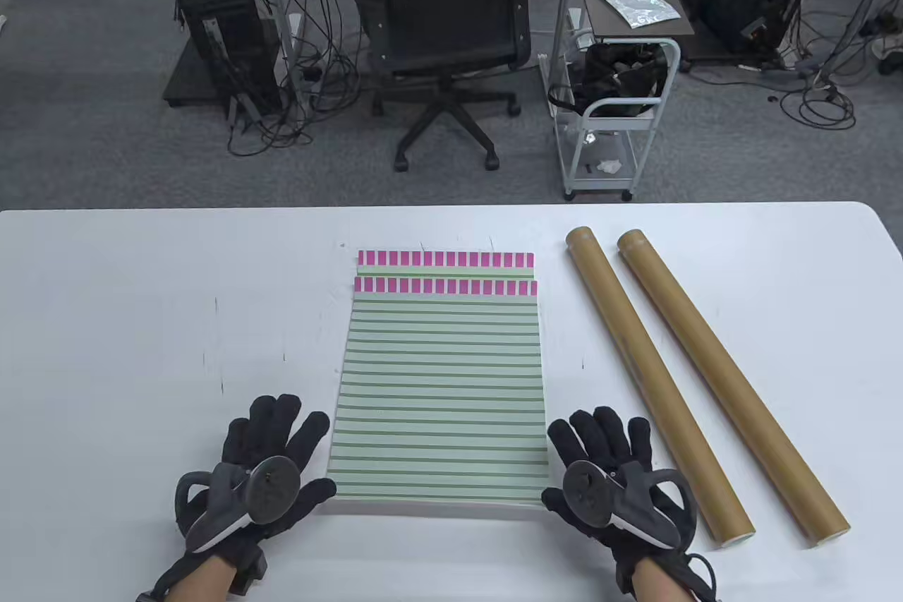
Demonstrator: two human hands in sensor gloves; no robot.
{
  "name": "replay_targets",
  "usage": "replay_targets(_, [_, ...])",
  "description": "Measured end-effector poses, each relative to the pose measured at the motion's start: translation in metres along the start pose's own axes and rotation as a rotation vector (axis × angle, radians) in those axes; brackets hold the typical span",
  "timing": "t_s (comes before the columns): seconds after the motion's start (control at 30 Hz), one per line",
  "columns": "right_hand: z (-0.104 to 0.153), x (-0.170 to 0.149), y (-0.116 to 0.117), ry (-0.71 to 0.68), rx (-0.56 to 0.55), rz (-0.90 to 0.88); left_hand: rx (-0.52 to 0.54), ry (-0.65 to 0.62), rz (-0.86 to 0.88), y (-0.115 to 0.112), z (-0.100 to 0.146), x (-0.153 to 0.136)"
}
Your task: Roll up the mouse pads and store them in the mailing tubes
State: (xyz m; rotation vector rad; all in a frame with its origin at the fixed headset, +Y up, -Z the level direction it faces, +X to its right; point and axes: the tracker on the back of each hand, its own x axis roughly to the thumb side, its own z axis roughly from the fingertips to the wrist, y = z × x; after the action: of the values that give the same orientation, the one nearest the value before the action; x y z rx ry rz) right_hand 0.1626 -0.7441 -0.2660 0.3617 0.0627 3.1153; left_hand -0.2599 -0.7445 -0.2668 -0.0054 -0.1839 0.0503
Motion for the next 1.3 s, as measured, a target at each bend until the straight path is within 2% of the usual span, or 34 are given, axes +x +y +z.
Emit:
replay_targets(0.6, [-0.0007, 0.0013, 0.0006, -0.015, 0.009, 0.045, -0.010, 0.000, 0.001, 0.0001, -0.0015, -0.0012])
replay_targets(1.3, [-0.0004, 0.0007, 0.0019, 0.001, 0.025, 0.010, -0.015, 0.005, -0.011, 0.0004, -0.0014, -0.0008])
